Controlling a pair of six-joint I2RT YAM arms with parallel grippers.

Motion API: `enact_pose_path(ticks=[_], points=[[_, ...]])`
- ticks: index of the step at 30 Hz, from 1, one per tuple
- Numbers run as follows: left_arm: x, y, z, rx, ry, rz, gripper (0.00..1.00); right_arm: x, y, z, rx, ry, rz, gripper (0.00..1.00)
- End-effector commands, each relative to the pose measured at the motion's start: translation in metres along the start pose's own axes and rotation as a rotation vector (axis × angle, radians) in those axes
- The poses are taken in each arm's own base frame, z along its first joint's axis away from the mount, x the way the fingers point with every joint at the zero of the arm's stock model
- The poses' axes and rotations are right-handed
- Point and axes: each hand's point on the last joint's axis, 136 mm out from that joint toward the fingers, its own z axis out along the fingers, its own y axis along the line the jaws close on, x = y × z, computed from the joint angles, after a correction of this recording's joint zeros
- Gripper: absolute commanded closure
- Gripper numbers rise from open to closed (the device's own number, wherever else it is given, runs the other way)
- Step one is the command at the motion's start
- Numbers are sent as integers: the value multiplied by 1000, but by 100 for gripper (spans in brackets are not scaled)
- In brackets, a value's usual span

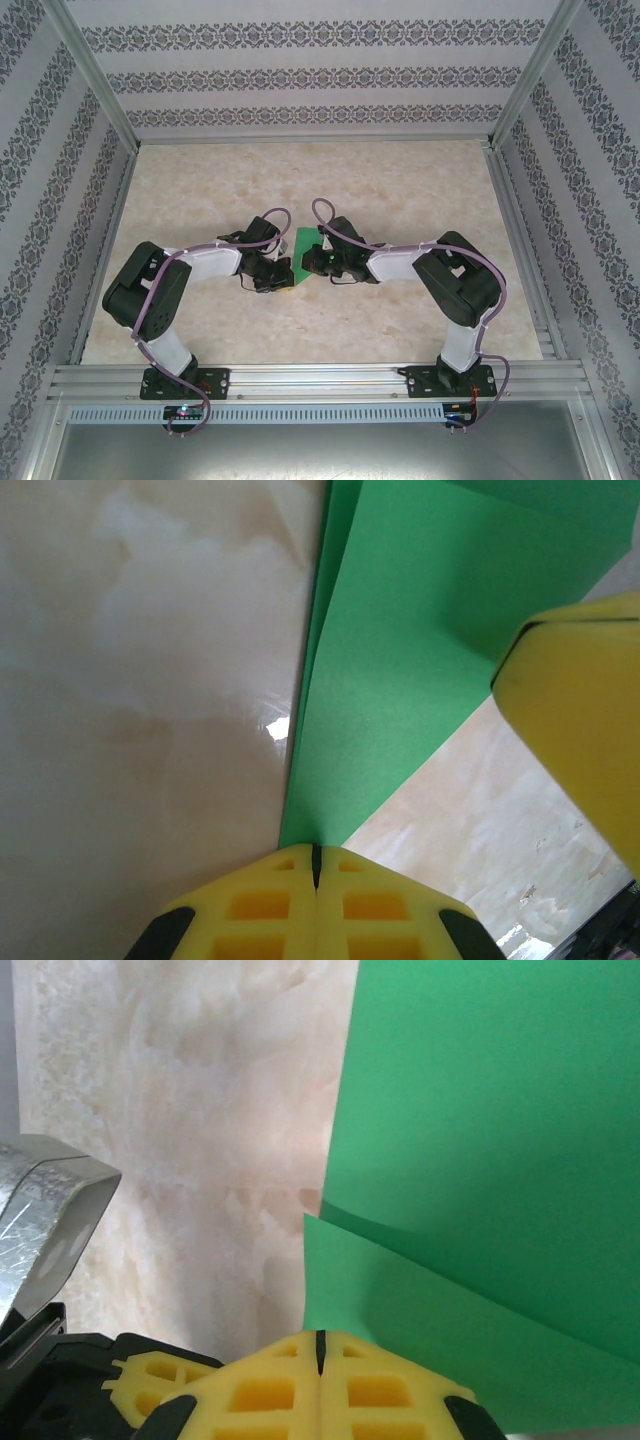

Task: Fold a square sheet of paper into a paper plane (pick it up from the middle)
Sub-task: Third fold the triangle at the center of the table.

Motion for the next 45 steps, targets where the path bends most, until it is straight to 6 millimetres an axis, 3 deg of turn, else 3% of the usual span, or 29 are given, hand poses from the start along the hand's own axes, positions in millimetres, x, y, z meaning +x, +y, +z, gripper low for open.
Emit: enact_pose_path(ticks=[1,8,14,20,27,30,32,37,40,42,45], points=[[13,29,7,-107,48,-28,100,9,11,1,-25,7,-28,100],[13,31,8,-114,48,-37,100,27,-2,15,18,50,-4,100],[19,44,9,-165,59,-58,100,28,-30,15,76,56,13,100],[35,65,13,-227,100,-84,100,2,-68,-5,154,1,25,100],[35,65,12,-229,101,-72,100,-32,-115,-32,244,-62,83,100],[31,59,11,-214,96,-51,100,-44,-113,-46,239,-97,90,100],[24,48,8,-181,79,-22,100,-51,-99,-56,213,-129,75,100],[-13,-13,-17,-12,-51,92,98,-61,-64,-80,119,-185,77,97],[-35,-35,-32,27,-147,144,84,-60,-56,-89,92,-200,81,84],[-47,-41,-37,31,-202,156,75,-57,-53,-91,72,-197,92,73],[-57,-41,-37,25,-254,143,67,-50,-46,-87,25,-158,110,63]])
